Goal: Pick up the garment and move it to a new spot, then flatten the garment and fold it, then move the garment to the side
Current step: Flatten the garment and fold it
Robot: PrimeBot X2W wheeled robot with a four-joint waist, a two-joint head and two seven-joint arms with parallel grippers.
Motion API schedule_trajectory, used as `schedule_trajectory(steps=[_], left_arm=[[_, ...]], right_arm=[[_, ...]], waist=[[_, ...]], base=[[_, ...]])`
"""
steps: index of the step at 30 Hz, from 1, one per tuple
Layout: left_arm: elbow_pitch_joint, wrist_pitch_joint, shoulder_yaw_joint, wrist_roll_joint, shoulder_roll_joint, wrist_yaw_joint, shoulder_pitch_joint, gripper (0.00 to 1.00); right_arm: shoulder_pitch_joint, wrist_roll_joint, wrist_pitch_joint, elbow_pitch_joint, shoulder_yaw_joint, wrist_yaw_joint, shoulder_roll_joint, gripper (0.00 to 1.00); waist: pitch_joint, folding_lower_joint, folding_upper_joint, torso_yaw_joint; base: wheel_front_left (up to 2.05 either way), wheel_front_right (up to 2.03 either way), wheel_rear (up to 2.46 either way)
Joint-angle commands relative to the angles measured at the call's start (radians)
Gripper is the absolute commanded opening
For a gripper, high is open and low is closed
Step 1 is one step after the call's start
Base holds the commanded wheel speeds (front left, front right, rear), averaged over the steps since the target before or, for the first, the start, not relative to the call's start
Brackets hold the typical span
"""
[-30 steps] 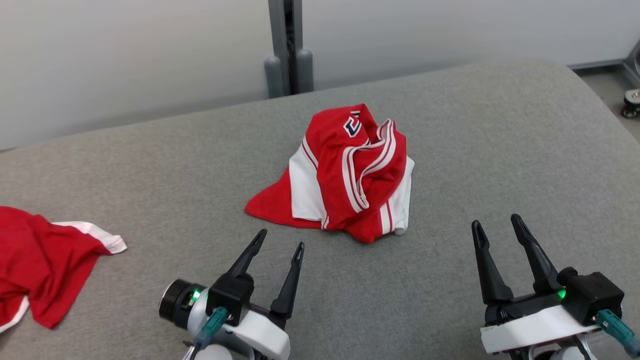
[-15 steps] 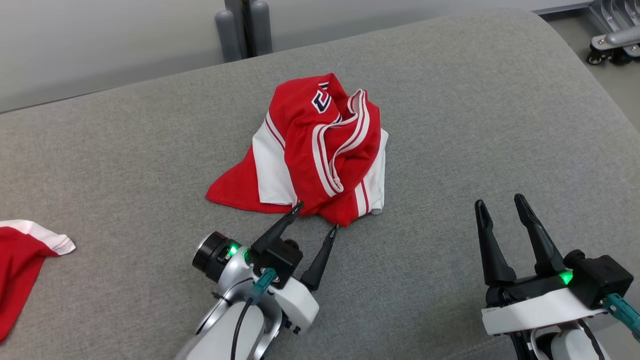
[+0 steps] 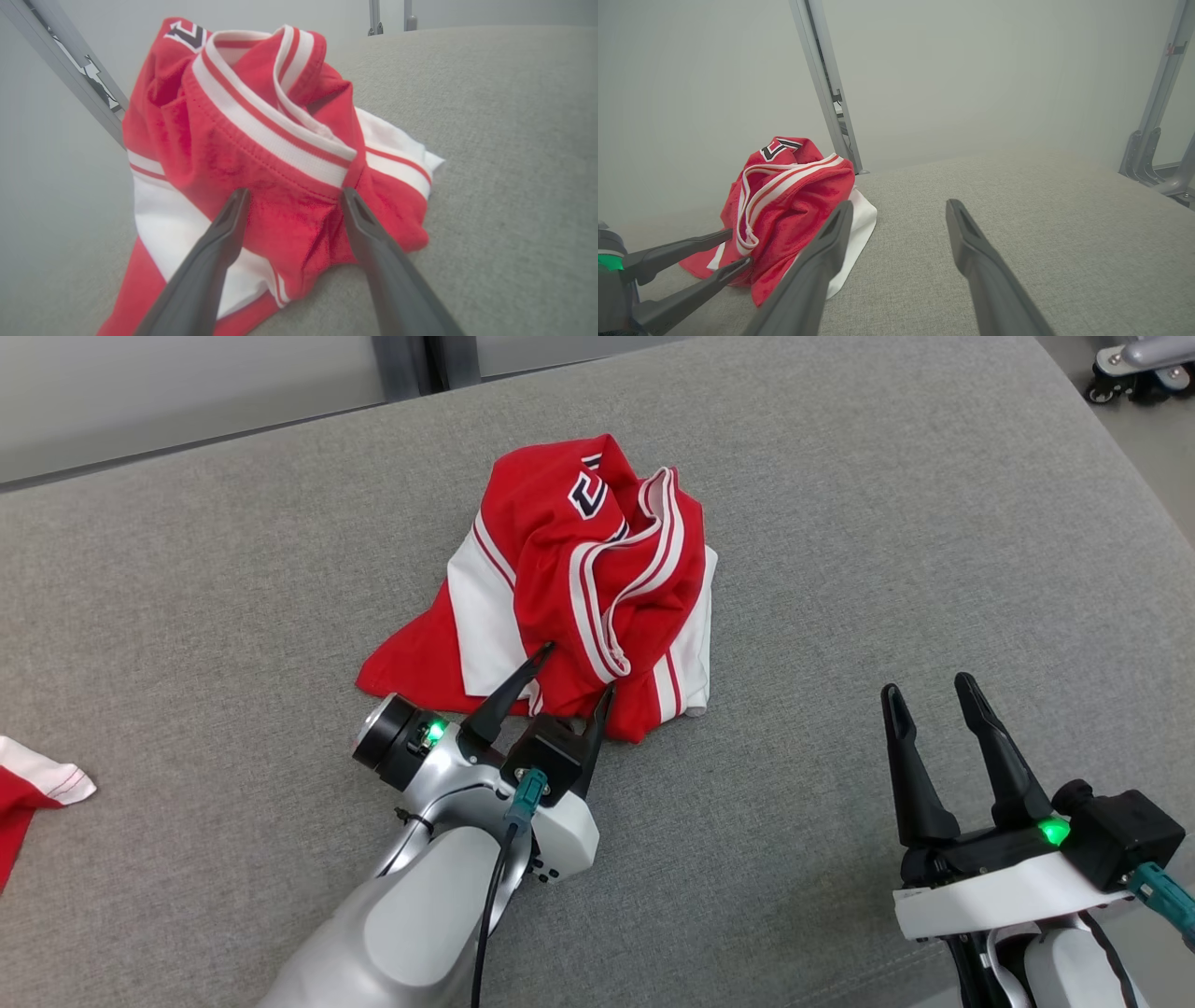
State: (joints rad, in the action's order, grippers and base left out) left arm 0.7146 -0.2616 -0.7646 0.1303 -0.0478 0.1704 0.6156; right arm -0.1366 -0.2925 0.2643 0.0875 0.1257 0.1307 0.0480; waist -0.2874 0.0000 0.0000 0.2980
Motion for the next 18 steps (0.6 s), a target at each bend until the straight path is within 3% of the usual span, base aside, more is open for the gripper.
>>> schedule_trajectory(steps=[1,2,3,4,9,18], left_arm=[[0.008,-0.004,-0.005,0.008,-0.005,0.007,0.020,1.00],[0.015,-0.004,-0.010,0.014,-0.004,0.011,0.033,0.72],[0.021,-0.004,-0.015,0.017,-0.004,0.012,0.043,0.29],[0.021,-0.004,-0.019,0.026,-0.004,0.012,0.051,0.00],[-0.008,-0.004,-0.023,0.078,-0.004,-0.001,0.080,0.00],[-0.239,-0.004,-0.021,0.276,-0.004,-0.043,0.123,0.00]], right_arm=[[-0.010,-0.004,0.002,0.002,-0.002,0.000,0.005,1.00],[-0.013,-0.005,0.002,0.003,-0.001,0.000,0.005,1.00],[-0.015,-0.007,0.002,0.004,0.001,0.000,0.005,1.00],[-0.017,-0.008,0.002,0.004,0.003,0.000,0.005,1.00],[-0.014,-0.009,0.002,0.007,0.009,0.000,0.005,1.00],[0.006,-0.006,0.002,0.029,0.027,0.000,0.005,1.00]], waist=[[-0.004,0.0000,0.0000,0.002],[-0.006,0.0000,0.0000,0.002],[-0.008,0.0000,0.0000,0.003],[-0.008,0.0000,0.0000,0.004],[-0.002,0.0000,0.0000,0.006],[0.064,0.0000,0.0000,0.017]], base=[[0.00,0.00,0.00],[0.00,0.00,0.00],[0.00,0.00,0.00],[0.00,0.00,0.00],[0.00,0.00,0.00],[0.00,0.00,0.00]])
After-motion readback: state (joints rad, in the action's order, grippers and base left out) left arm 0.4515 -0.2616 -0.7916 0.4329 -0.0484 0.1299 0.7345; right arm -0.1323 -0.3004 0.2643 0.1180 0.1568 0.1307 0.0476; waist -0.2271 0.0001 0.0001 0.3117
